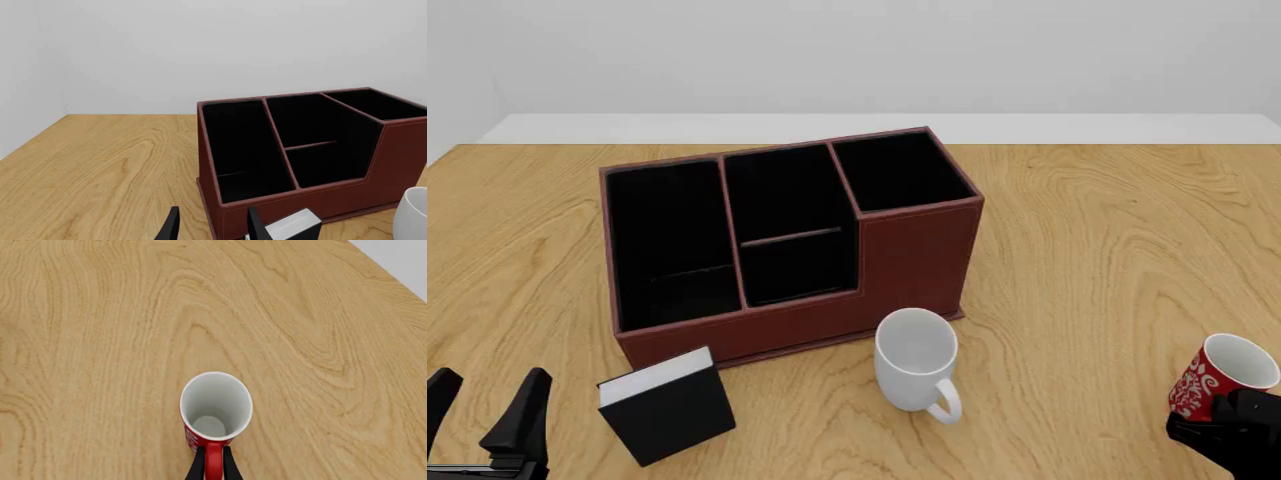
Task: Pick up the red mug and place it to the right of the caddy.
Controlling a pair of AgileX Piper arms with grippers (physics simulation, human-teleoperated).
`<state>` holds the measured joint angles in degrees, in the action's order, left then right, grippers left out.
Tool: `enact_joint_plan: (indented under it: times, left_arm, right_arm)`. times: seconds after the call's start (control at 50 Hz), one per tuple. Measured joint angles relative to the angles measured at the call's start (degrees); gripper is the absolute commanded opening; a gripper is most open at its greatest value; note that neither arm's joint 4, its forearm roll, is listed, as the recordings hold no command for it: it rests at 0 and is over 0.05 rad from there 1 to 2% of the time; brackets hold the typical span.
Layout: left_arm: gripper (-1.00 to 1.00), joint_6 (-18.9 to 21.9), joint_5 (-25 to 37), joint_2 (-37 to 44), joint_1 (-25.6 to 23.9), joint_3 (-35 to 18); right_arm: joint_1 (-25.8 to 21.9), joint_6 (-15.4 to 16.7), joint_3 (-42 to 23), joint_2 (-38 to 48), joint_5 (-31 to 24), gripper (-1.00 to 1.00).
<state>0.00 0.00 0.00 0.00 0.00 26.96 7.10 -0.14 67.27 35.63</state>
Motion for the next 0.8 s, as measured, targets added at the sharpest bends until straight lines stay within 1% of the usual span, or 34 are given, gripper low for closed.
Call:
enact_joint_plan:
  times: [0.24,0.32,0.42,0.58,0.8]
  left_arm:
    - [1.0,0.0,0.0,0.0,0.0,0.0]
    - [1.0,0.0,0.0,0.0,0.0,0.0]
    - [1.0,0.0,0.0,0.0,0.0,0.0]
    - [1.0,0.0,0.0,0.0,0.0,0.0]
    - [1.0,0.0,0.0,0.0,0.0,0.0]
  right_arm:
    - [0.1,-0.1,-0.1,-0.1,-0.2,-1.0]
    - [0.1,-0.1,0.1,-1.2,-1.4,-1.0]
    - [-0.2,-0.2,0.1,-5.0,-4.7,-1.0]
    - [-0.6,-0.6,0.1,-13.2,-11.3,-1.0]
    - [-2.8,-1.5,-1.3,-24.3,-21.1,-1.0]
